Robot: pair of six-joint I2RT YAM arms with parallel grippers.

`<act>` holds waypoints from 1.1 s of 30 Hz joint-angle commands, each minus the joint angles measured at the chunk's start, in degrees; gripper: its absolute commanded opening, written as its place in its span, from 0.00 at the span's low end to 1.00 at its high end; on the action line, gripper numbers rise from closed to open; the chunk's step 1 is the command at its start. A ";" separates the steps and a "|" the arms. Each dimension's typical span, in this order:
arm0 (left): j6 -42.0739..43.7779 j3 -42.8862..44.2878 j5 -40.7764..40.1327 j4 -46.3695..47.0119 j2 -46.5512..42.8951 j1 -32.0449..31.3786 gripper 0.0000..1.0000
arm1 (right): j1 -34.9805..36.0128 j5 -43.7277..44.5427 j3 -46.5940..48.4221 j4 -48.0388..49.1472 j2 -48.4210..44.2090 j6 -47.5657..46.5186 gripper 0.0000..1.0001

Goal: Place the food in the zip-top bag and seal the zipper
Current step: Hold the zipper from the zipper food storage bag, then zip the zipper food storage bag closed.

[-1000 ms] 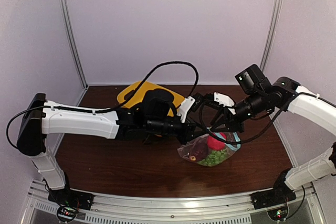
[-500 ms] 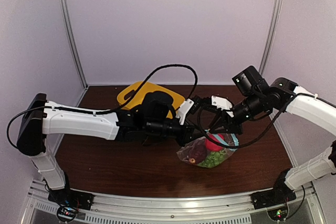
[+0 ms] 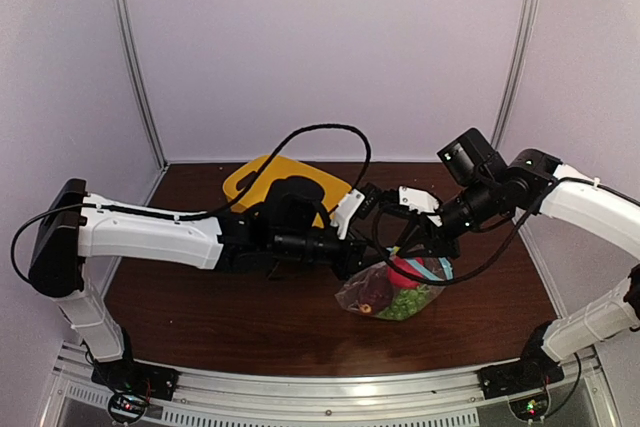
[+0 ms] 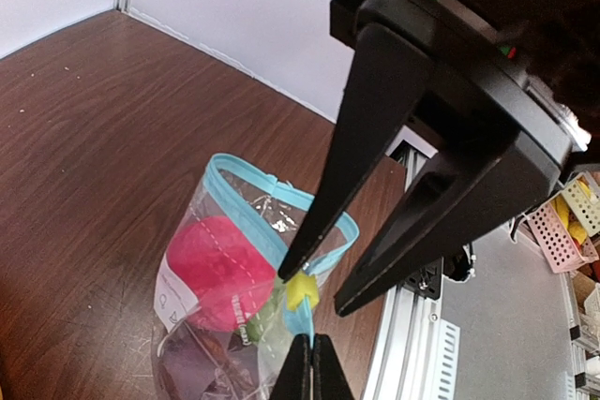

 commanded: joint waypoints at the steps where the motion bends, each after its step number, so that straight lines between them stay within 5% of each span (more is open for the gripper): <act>1: -0.46 -1.22 1.53 6.91 -2.82 0.74 0.00 | 0.52 0.93 -0.39 -0.32 0.43 0.19 0.21; 16: -3.38 -3.55 4.54 11.11 -3.24 1.94 0.00 | 0.52 0.71 -0.37 0.68 0.65 -0.57 0.00; 33: -3.43 -7.65 1.90 8.87 -8.82 5.61 0.00 | 0.46 11.21 -3.20 -2.68 -2.23 -6.00 0.00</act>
